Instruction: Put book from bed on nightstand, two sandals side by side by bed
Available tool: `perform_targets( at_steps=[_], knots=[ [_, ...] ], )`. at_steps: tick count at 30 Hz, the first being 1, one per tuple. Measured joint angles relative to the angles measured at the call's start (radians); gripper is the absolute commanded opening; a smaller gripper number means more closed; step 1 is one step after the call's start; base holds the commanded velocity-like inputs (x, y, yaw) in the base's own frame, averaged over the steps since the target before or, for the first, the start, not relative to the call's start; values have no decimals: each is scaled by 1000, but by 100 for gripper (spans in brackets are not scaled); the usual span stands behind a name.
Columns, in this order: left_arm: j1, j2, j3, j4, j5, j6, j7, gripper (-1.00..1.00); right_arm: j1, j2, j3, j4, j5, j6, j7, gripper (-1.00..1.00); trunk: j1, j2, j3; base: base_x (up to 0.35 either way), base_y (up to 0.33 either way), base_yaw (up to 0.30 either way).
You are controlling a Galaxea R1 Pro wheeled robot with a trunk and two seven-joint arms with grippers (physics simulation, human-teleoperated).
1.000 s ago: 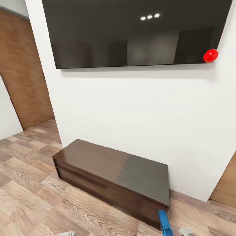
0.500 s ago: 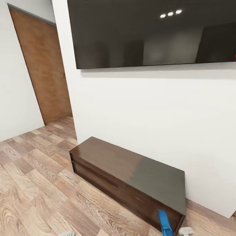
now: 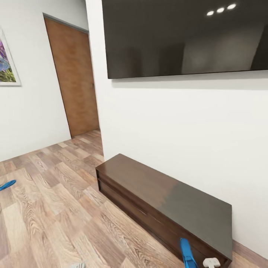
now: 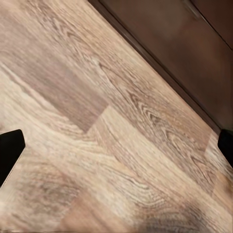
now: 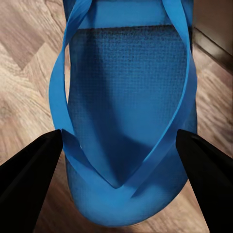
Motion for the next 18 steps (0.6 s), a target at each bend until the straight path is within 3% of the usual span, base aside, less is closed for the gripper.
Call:
perform_targets(
  at_steps=[5,8,12,18],
  knots=[
    [0,0,-2,13,0,-12,19,100,0,5,3,16,3,-1,-3,-100,0,0,0,0,0,291],
    [0,-5,-19,48,-2,-53,99,100,0,42,5,76,6,-7,-5,-100,0,0,0,0,0,291],
    [0,-28,-63,76,-5,-153,233,100,0,80,1,121,5,-75,-27,-100,0,0,0,0,0,291],
    [0,-34,-151,82,-5,-186,273,100,0,89,-1,130,4,-113,-37,-100,0,0,0,0,0,291]
  ],
)
